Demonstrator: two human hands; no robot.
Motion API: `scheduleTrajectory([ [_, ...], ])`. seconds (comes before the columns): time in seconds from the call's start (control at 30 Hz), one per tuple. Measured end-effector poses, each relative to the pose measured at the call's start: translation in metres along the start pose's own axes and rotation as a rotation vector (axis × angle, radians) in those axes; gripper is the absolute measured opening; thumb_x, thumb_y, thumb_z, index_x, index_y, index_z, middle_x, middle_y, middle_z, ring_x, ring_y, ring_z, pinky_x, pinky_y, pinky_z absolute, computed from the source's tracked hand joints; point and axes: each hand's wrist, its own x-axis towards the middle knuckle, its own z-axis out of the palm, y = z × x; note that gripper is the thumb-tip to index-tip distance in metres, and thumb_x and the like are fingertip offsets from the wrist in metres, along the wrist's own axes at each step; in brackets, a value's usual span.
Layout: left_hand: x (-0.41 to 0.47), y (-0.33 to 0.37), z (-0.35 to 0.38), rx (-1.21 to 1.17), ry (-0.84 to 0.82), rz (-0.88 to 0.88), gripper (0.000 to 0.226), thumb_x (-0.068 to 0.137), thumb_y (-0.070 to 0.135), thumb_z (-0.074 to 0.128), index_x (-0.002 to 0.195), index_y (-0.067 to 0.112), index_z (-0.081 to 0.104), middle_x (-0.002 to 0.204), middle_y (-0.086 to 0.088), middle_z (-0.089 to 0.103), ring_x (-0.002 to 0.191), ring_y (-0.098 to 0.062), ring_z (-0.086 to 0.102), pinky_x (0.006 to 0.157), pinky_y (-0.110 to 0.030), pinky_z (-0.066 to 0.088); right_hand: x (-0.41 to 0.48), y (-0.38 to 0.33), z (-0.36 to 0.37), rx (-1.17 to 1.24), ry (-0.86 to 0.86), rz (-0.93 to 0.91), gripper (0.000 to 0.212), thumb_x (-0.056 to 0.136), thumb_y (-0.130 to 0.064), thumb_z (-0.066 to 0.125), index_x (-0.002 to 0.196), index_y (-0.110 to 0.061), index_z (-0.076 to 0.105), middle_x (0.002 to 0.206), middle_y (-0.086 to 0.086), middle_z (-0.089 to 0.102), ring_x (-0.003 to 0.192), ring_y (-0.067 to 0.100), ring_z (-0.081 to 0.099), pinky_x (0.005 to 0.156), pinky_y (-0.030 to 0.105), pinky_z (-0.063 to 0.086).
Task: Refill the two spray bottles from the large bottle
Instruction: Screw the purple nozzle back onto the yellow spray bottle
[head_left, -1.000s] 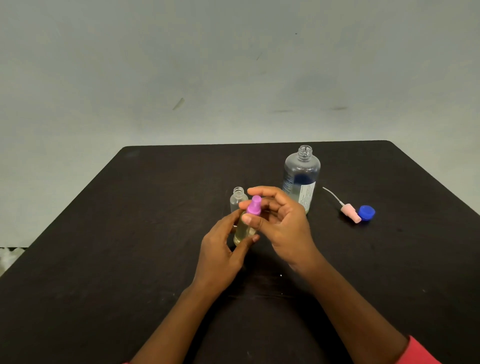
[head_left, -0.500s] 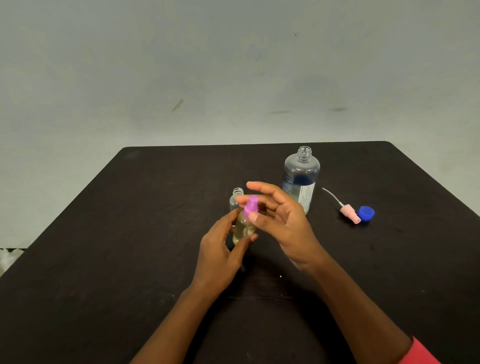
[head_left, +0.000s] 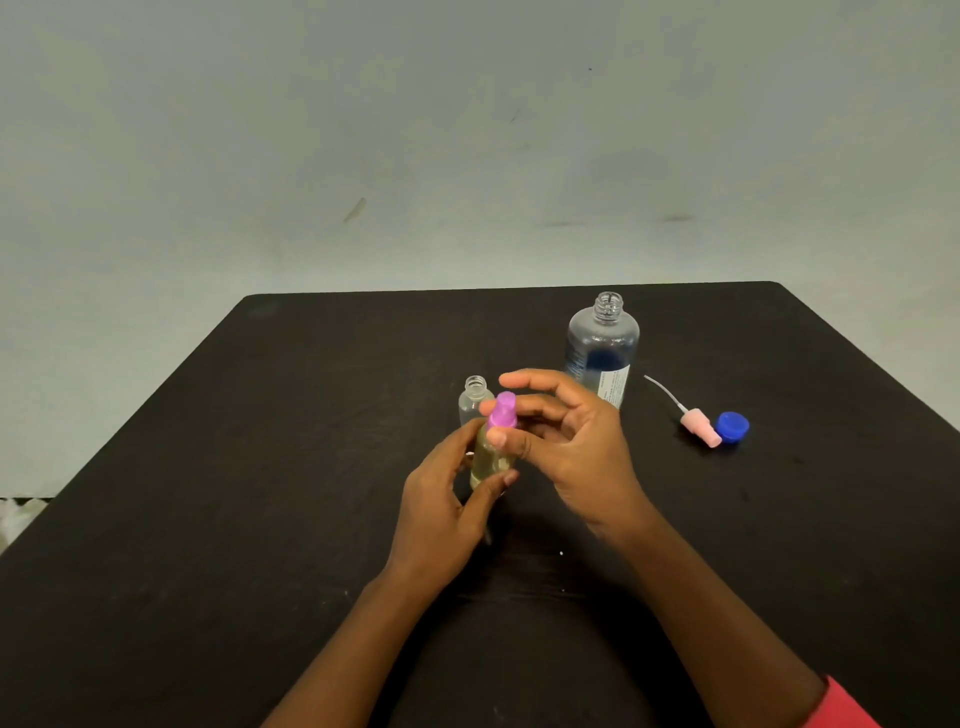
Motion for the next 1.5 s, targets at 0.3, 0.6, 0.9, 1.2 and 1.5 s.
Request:
scheduleTrajectory([
  [0.3, 0.000, -0.003, -0.001, 0.008, -0.020, 0.003, 0.047, 0.084, 0.017, 0.071, 0.125, 0.032, 0.051, 0.114, 0.010, 0.065, 0.105, -0.003, 0.062, 0.089, -0.017, 0.049, 0.000, 0.002, -0.005, -0.009, -0.142, 0.016, 0.027, 0.093, -0.002, 0.055, 0.118, 0.005, 0.061, 0.112, 0.016, 0.070, 0.111, 0.026, 0.065, 0.090, 0.031, 0.053],
  [0.6, 0.000, -0.006, -0.001, 0.042, -0.023, -0.005, 0.050, 0.083, 0.023, 0.072, 0.128, 0.029, 0.050, 0.118, 0.010, 0.064, 0.108, -0.001, 0.060, 0.092, -0.017, 0.048, -0.001, 0.001, -0.001, 0.082, 0.030, 0.032, 0.023, 0.069, -0.010, 0.072, 0.092, -0.005, 0.072, 0.093, 0.009, 0.075, 0.093, 0.019, 0.071, 0.077, 0.024, 0.055],
  [0.9, 0.000, -0.003, -0.001, 0.032, -0.002, 0.029, 0.046, 0.083, 0.026, 0.071, 0.123, 0.035, 0.051, 0.113, 0.010, 0.065, 0.105, -0.004, 0.062, 0.089, -0.018, 0.049, -0.001, 0.002, -0.002, 0.027, -0.115, -0.003, 0.019, 0.086, -0.008, 0.064, 0.104, -0.004, 0.068, 0.099, 0.008, 0.073, 0.100, 0.020, 0.068, 0.085, 0.028, 0.053],
  [1.2, -0.002, -0.005, 0.001, 0.052, -0.032, 0.015, 0.049, 0.084, 0.022, 0.071, 0.129, 0.027, 0.051, 0.118, 0.009, 0.064, 0.109, -0.003, 0.060, 0.092, -0.024, 0.051, -0.004, 0.006, 0.009, 0.019, 0.080, -0.001, 0.024, 0.072, -0.015, 0.074, 0.090, -0.002, 0.067, 0.087, 0.004, 0.074, 0.088, 0.020, 0.071, 0.078, 0.030, 0.057],
  [1.5, -0.001, -0.006, 0.000, 0.039, -0.001, 0.009, 0.045, 0.083, 0.021, 0.072, 0.125, 0.022, 0.056, 0.112, 0.008, 0.066, 0.104, -0.005, 0.062, 0.089, -0.023, 0.051, 0.000, 0.002, -0.001, 0.016, -0.098, -0.040, 0.019, 0.088, -0.009, 0.061, 0.106, -0.004, 0.065, 0.097, 0.008, 0.072, 0.098, 0.020, 0.068, 0.084, 0.030, 0.054],
])
